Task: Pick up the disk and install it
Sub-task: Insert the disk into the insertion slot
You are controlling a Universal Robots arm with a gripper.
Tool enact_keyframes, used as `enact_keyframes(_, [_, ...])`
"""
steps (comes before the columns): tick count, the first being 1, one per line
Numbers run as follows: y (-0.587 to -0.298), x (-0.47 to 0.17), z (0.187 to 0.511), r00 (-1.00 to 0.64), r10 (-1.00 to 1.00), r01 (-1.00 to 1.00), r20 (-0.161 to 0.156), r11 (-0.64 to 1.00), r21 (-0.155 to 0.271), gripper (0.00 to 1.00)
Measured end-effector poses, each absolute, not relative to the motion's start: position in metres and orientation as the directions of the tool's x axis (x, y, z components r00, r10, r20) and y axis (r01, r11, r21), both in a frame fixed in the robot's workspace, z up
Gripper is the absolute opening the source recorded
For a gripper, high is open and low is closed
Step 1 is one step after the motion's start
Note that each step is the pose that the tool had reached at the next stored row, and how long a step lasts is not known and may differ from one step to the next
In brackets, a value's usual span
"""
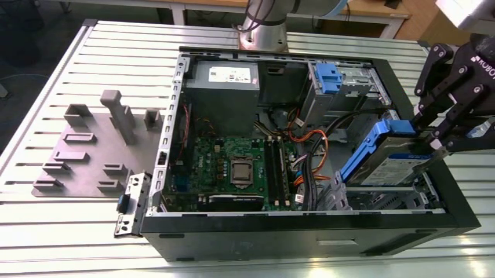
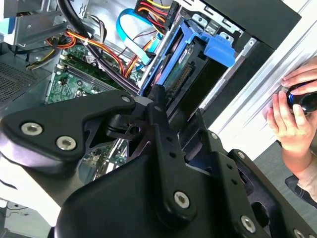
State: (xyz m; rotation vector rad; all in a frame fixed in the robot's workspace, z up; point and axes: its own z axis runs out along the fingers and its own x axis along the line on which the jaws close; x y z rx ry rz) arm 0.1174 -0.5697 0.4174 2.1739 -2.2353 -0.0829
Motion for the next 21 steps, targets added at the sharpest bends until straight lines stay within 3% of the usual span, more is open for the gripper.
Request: enact_keyframes(21, [-0.570, 0.117, 0.401, -0.028, -0.999, -0.998, -0.021, 0.027, 0.054, 0.35])
